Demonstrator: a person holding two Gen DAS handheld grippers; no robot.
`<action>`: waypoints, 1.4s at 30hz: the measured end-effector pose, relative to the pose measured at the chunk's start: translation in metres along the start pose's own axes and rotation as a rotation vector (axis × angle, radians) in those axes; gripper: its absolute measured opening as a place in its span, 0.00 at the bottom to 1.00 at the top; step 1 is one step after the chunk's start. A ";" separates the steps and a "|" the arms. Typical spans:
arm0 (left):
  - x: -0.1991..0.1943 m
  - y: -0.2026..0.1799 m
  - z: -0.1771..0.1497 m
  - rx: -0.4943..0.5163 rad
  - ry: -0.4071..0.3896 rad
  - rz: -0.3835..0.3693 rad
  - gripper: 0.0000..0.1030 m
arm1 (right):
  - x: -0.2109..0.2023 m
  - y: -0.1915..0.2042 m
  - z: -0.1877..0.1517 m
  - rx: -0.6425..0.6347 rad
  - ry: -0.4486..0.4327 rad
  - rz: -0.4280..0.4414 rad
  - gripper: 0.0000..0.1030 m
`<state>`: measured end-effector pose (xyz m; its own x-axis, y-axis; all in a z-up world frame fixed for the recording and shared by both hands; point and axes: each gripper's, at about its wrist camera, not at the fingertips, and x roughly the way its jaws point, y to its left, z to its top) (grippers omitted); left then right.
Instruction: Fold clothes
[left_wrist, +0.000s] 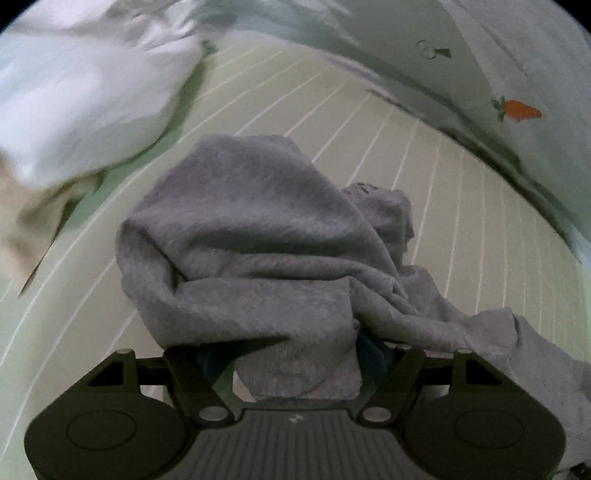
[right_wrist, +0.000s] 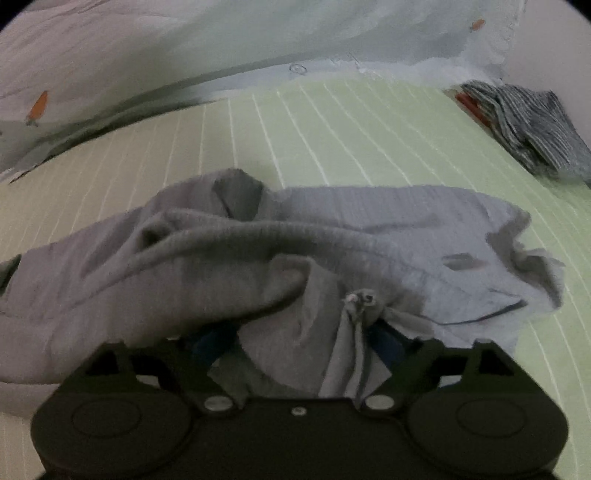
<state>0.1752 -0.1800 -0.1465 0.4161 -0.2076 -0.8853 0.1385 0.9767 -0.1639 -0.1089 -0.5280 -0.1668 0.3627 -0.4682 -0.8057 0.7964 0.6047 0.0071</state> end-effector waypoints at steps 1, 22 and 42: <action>0.006 -0.004 0.008 0.002 -0.014 -0.002 0.76 | 0.008 0.002 0.008 -0.001 -0.009 -0.002 0.87; -0.030 0.011 -0.019 -0.003 0.031 -0.045 0.82 | -0.034 0.049 -0.039 -0.173 0.002 0.019 0.73; -0.099 0.030 -0.081 -0.007 -0.021 -0.037 0.82 | -0.081 -0.093 -0.036 0.087 -0.151 -0.382 0.50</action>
